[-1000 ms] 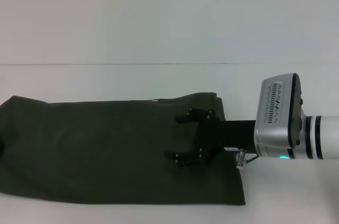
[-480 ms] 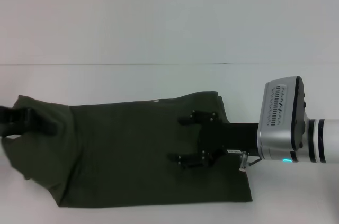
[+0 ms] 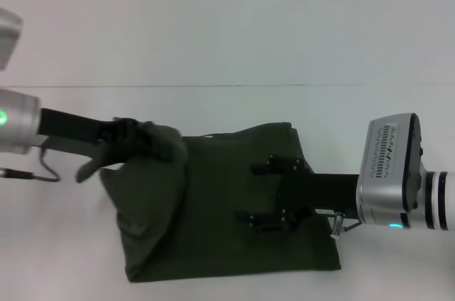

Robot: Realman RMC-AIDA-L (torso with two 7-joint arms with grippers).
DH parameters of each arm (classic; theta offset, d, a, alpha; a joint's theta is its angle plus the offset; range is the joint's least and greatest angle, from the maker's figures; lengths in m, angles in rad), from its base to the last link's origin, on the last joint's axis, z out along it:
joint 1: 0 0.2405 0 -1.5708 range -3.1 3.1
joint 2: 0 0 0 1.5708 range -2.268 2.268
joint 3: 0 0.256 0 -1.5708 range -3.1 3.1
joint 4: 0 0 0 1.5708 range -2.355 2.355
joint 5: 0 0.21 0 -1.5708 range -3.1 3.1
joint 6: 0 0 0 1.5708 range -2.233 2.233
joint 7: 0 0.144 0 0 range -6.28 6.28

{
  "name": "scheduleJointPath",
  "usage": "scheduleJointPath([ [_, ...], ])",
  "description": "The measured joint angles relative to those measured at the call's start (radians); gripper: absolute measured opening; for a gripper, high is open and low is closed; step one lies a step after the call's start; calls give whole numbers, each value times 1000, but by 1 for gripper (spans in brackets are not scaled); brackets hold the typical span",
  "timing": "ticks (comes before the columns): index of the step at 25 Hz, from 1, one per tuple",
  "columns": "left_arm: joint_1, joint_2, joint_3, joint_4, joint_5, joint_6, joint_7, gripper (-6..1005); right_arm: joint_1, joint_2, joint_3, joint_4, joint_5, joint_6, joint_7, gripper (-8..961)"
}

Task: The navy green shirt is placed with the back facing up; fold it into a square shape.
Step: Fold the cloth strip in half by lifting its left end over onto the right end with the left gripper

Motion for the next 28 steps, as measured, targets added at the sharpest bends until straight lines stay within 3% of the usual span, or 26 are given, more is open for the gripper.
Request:
scheduleJointPath([
  [4, -24, -53, 25, -3, 0, -38, 1, 165, -12, 0, -2, -1, 0, -3, 0, 926],
  [9, -18, -97, 35, -31, -11, -115, 10, 178, -28, 0, -3, -7, 0, -7, -1, 926],
  [17, 44, -104, 30, -66, -170, -166, 20, 200, -35, 0, -3, -9, 0, -8, -1, 926],
  [28, 45, -123, 40, -127, -199, -222, 66, 231, -35, 0, -2, -11, 0, -8, -1, 926],
])
